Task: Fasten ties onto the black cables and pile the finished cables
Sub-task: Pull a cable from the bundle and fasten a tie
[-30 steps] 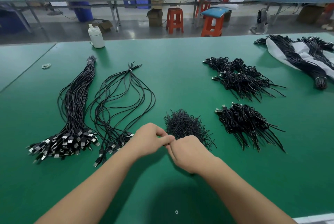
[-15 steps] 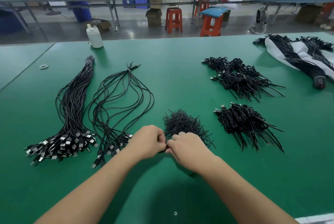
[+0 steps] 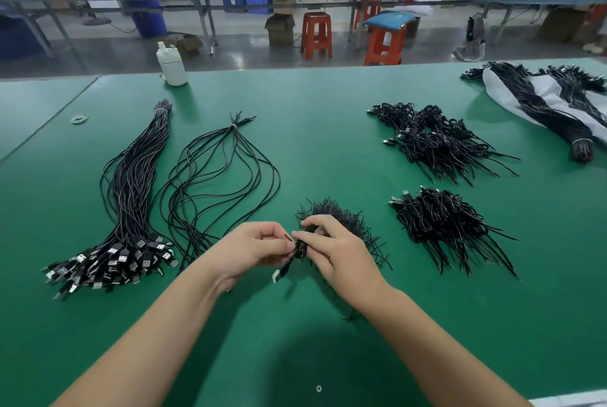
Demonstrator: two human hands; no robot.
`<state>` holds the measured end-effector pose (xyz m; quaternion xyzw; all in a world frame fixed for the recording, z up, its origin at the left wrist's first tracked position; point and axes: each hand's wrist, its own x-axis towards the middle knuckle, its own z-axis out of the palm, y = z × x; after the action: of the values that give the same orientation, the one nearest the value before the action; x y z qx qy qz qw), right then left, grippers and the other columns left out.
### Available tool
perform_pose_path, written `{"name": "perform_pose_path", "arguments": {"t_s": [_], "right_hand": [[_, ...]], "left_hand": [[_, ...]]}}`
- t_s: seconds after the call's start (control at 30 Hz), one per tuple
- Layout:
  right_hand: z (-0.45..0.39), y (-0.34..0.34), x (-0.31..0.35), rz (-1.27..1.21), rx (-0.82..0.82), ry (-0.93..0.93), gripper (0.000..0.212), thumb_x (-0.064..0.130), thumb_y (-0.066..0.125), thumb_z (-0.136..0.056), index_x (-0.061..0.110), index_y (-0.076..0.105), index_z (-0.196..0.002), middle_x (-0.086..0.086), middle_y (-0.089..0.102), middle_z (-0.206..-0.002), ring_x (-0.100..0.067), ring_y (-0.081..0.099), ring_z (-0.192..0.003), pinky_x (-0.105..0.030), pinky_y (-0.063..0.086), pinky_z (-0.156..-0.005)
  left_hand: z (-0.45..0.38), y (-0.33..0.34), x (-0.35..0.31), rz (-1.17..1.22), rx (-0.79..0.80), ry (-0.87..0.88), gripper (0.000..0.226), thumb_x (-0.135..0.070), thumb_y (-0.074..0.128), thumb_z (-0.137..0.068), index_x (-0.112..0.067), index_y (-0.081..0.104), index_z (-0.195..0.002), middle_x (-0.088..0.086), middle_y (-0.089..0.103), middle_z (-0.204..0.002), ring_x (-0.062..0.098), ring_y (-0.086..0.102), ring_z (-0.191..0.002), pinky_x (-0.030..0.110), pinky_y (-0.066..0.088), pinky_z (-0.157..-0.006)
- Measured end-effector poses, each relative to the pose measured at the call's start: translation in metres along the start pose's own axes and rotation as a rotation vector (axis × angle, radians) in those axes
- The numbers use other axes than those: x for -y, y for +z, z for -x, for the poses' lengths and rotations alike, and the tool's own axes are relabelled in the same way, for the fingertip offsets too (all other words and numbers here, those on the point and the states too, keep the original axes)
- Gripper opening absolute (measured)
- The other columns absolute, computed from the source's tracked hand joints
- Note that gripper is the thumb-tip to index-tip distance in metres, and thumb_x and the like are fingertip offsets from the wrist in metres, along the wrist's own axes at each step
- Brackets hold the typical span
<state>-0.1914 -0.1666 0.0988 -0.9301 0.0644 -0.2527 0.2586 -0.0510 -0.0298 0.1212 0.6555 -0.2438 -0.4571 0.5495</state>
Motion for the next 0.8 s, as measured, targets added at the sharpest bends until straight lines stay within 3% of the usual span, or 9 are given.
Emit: {"name": "perform_pose_path", "arguments": {"t_s": [0.07,0.17,0.27,0.33,0.4,0.5,0.57,0.67,0.8], "right_hand": [[-0.003,0.002,0.002,-0.113,0.029,0.108,0.024,0.010,0.063,-0.095,0.013,0.073,-0.116,0.002,0.067,-0.112,-0.012,0.061,-0.099,-0.024,0.047,-0.092],[-0.006,0.004,0.006,-0.353,0.034,0.337,0.022,0.020,0.063,-0.096,0.018,0.067,-0.117,0.007,0.066,-0.078,-0.008,0.060,-0.071,-0.024,0.047,-0.073],[-0.008,0.004,0.006,-0.599,0.045,0.529,0.022,0.024,0.063,-0.096,0.032,0.052,-0.113,0.003,0.061,-0.059,-0.010,0.054,-0.050,-0.021,0.043,-0.053],[-0.009,0.003,0.006,-0.690,0.063,0.552,0.014,0.019,0.060,-0.098,0.032,0.054,-0.101,0.000,0.060,-0.057,-0.015,0.052,-0.047,-0.023,0.041,-0.048],[-0.010,0.002,0.006,-0.805,0.055,0.551,0.015,0.010,0.054,-0.101,0.023,0.060,-0.097,-0.006,0.066,-0.066,-0.016,0.058,-0.051,-0.027,0.048,-0.050],[-0.008,-0.001,0.006,-0.945,0.089,0.533,0.024,-0.002,0.048,-0.101,0.015,0.066,-0.105,-0.012,0.073,-0.088,-0.018,0.071,-0.074,-0.027,0.057,-0.067],[-0.006,-0.003,0.006,-0.898,0.143,0.481,0.028,-0.005,0.054,-0.097,0.015,0.066,-0.111,-0.008,0.074,-0.096,-0.018,0.072,-0.088,-0.029,0.058,-0.076],[-0.007,-0.006,0.006,-0.684,0.110,0.414,0.026,-0.002,0.062,-0.093,0.019,0.071,-0.105,-0.005,0.070,-0.091,-0.007,0.066,-0.070,-0.020,0.054,-0.067],[-0.010,-0.009,0.004,-0.551,0.081,0.429,0.033,0.020,0.066,-0.095,0.043,0.066,-0.071,0.013,0.060,-0.073,-0.007,0.055,-0.049,-0.020,0.043,-0.054]], "left_hand": [[0.001,-0.001,-0.002,-0.145,-0.045,0.118,0.009,-0.003,0.071,-0.086,-0.004,0.066,-0.078,0.012,0.066,-0.072,0.019,0.055,-0.069,0.028,0.043,-0.068],[0.002,0.001,-0.004,-0.423,-0.125,0.280,0.012,-0.009,0.074,-0.086,-0.009,0.065,-0.077,0.002,0.057,-0.065,0.015,0.046,-0.064,0.029,0.036,-0.063],[0.008,0.009,-0.005,-0.690,-0.227,0.438,0.017,-0.010,0.071,-0.083,-0.019,0.061,-0.072,0.000,0.059,-0.064,0.011,0.049,-0.061,0.032,0.045,-0.065],[0.012,0.013,-0.007,-0.755,-0.248,0.529,0.017,-0.009,0.070,-0.082,-0.020,0.060,-0.072,-0.002,0.061,-0.068,0.011,0.055,-0.066,0.028,0.047,-0.068],[0.014,0.014,-0.008,-0.784,-0.255,0.562,0.018,-0.008,0.069,-0.083,-0.020,0.060,-0.073,-0.003,0.061,-0.069,0.014,0.057,-0.070,0.025,0.048,-0.068],[0.012,0.012,-0.006,-0.738,-0.296,0.472,0.018,-0.010,0.070,-0.085,-0.022,0.060,-0.074,0.000,0.061,-0.069,0.008,0.053,-0.065,0.025,0.045,-0.067],[0.010,0.008,-0.006,-0.598,-0.275,0.359,0.016,-0.011,0.070,-0.087,-0.019,0.062,-0.076,0.009,0.061,-0.069,0.012,0.050,-0.063,0.029,0.042,-0.063],[0.010,0.006,-0.005,-0.442,-0.205,0.290,0.013,-0.009,0.070,-0.089,-0.011,0.063,-0.078,0.005,0.057,-0.064,0.014,0.049,-0.063,0.028,0.038,-0.062],[0.014,0.012,-0.005,-0.650,-0.252,0.473,0.017,-0.011,0.070,-0.086,-0.020,0.060,-0.075,-0.007,0.056,-0.066,0.005,0.048,-0.063,0.020,0.040,-0.063]]}}
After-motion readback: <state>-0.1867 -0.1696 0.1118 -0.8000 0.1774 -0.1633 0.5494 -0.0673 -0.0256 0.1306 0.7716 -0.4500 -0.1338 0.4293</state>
